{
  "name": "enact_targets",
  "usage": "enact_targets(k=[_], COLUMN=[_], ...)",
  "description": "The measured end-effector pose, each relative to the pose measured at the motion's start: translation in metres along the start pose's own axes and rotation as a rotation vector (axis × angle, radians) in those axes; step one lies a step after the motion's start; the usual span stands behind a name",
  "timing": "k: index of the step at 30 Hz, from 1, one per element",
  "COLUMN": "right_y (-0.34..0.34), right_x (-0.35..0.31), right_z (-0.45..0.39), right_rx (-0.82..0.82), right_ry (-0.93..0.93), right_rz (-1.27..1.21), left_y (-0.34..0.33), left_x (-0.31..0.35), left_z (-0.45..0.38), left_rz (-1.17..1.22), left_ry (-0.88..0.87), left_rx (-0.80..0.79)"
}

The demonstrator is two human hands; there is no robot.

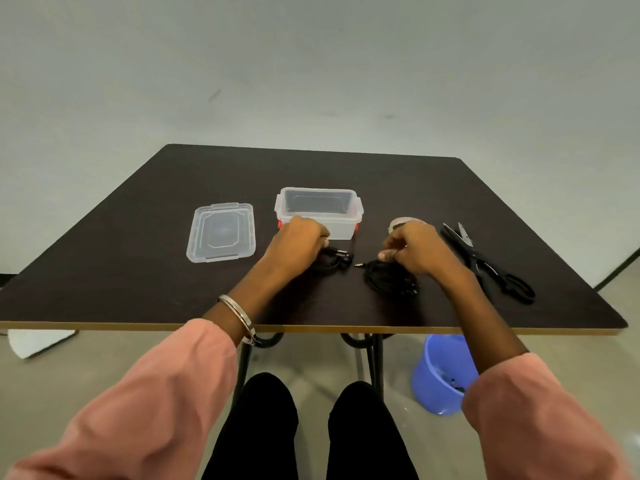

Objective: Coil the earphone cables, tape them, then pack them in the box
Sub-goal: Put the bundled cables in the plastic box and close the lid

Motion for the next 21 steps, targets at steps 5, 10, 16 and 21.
enact_targets(k=[5,10,16,21], right_y=[-0.010,0.000,0.036,0.060], right_x=[0.010,0.001,-0.028,-0.061], right_z=[0.005,0.006,0.001,-0.028], right_rx=[-0.041,0.000,0.130,0.284], right_ry=[0.000,0.052,0.171,0.242], right_rz=[0.025,-0.076,-0.289,-0.435], left_y=[-0.013,-0.003,0.041,0.085], left_x=[0.007,-0.005,-0.038,-0.073], left_z=[-0.007,-0.004,-0.002,-0.007], left_rz=[-0.186,-0.122,0.210,0.346], left_ry=[-0.027,0.092,0.252,0.387], left_rx=[-0.123,-0.085,0.025,0.224])
Point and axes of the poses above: each hand's wrist, its own z-axis away from the middle knuckle, its own y-axis out of the back of the hand, x = y × z, the point moved 7 cm from there along -z, towards the middle knuckle, and after that the axes turned 15 degrees about -z, right-handed, at the moved point
